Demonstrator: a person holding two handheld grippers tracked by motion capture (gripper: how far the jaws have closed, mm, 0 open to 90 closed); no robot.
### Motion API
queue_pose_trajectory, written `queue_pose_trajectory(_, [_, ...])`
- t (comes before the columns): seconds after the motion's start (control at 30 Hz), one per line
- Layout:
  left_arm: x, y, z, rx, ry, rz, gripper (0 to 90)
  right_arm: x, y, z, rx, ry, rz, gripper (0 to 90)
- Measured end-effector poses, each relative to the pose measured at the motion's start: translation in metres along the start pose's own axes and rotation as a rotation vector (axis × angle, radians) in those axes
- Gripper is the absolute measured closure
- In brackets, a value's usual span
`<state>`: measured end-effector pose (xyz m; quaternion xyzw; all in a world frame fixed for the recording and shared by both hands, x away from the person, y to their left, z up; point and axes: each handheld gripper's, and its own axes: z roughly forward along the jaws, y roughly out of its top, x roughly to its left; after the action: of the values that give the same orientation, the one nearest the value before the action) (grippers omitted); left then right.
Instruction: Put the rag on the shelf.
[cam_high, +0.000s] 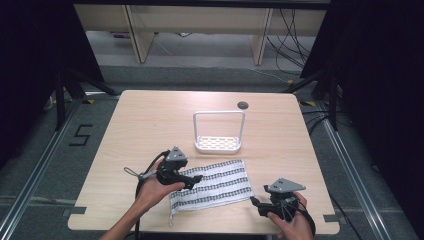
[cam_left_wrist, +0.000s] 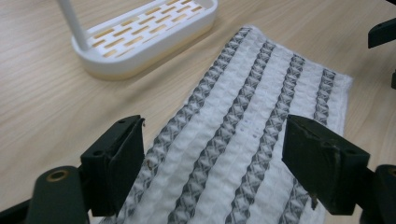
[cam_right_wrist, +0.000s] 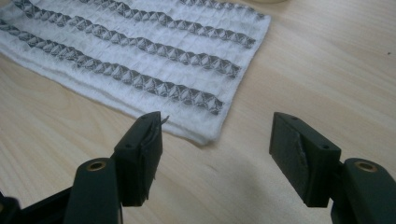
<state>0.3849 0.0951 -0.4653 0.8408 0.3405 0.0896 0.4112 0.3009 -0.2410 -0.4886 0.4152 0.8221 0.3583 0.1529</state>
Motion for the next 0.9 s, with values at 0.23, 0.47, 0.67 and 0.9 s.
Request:
queue_pose_trajectory(0.23, [-0.011,0.030,0.026,0.051,-0.038,0.060,24.9,0.001,0.009,0.001,0.045,-0.006,0.015,38.9])
queue_pose_trajectory(0.47, [-0.016,0.054,0.049,0.165,-0.056,0.110,29.9,0.002,0.012,0.006,0.092,-0.004,-0.010,41.1])
queue_pose_trajectory(0.67, [-0.027,0.073,0.072,0.262,-0.047,0.107,35.1,0.002,0.014,0.010,0.092,-0.006,-0.007,42.0])
queue_pose_trajectory(0.9, [-0.033,0.092,0.096,0.288,-0.051,0.129,35.0,0.003,0.017,0.013,0.121,0.002,-0.013,42.9])
